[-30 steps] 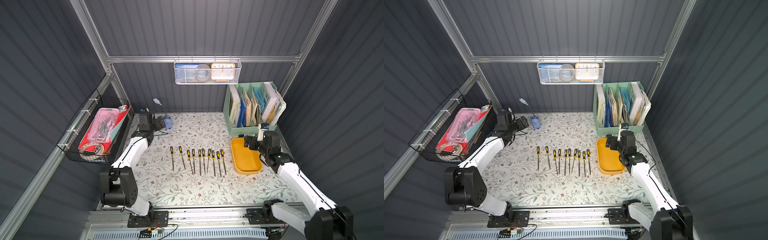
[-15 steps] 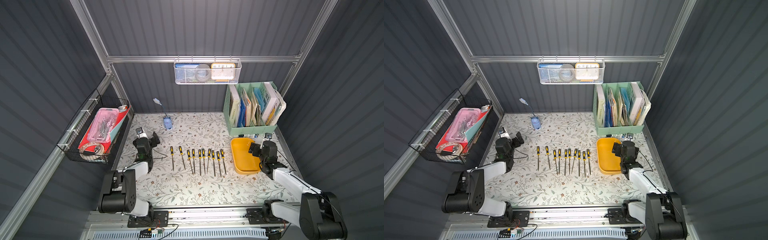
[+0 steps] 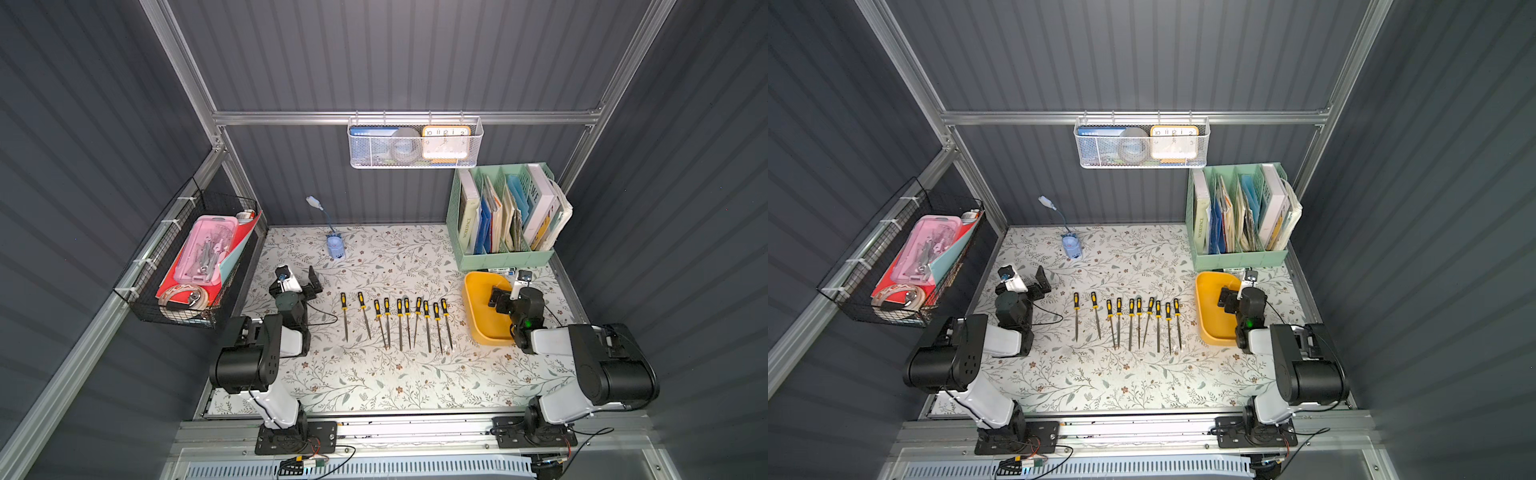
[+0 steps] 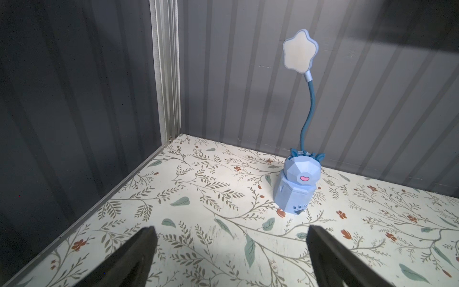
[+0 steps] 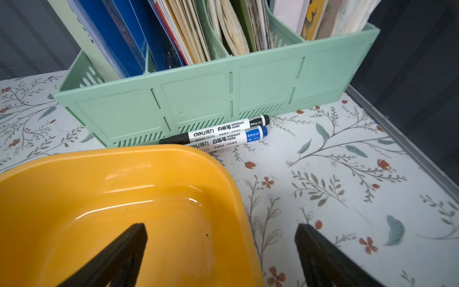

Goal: Take the file tool out of the storage box
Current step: Reset both arms

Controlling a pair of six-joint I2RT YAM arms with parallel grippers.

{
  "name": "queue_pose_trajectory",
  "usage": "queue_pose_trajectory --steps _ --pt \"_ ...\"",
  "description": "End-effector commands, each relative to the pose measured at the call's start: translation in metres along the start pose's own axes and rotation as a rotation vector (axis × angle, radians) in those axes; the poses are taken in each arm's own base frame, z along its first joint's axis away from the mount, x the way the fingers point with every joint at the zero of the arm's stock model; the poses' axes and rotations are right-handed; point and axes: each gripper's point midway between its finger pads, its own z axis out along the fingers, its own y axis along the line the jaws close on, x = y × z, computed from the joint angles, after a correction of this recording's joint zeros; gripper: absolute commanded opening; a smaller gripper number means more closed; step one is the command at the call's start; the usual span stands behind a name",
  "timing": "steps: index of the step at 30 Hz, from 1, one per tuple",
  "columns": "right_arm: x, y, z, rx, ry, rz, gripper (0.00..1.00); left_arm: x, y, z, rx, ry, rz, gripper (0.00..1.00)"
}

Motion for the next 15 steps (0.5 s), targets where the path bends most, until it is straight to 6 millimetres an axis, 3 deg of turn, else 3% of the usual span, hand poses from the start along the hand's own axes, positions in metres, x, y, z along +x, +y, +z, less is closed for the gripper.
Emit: queue_pose_trajectory --steps 1,15 --pt "-0.0151 -0.0008 -0.0041 0.003 -0.049 0.013 0.99 -0.011 -0.0033 0.008 0.009 -0.023 0.015 1.0" --pt "-0.0159 -0.0029 -0.0005 0.017 -0.057 0.017 0.99 -0.0096 -0.0053 0.0121 0.016 -0.012 0.019 1.0"
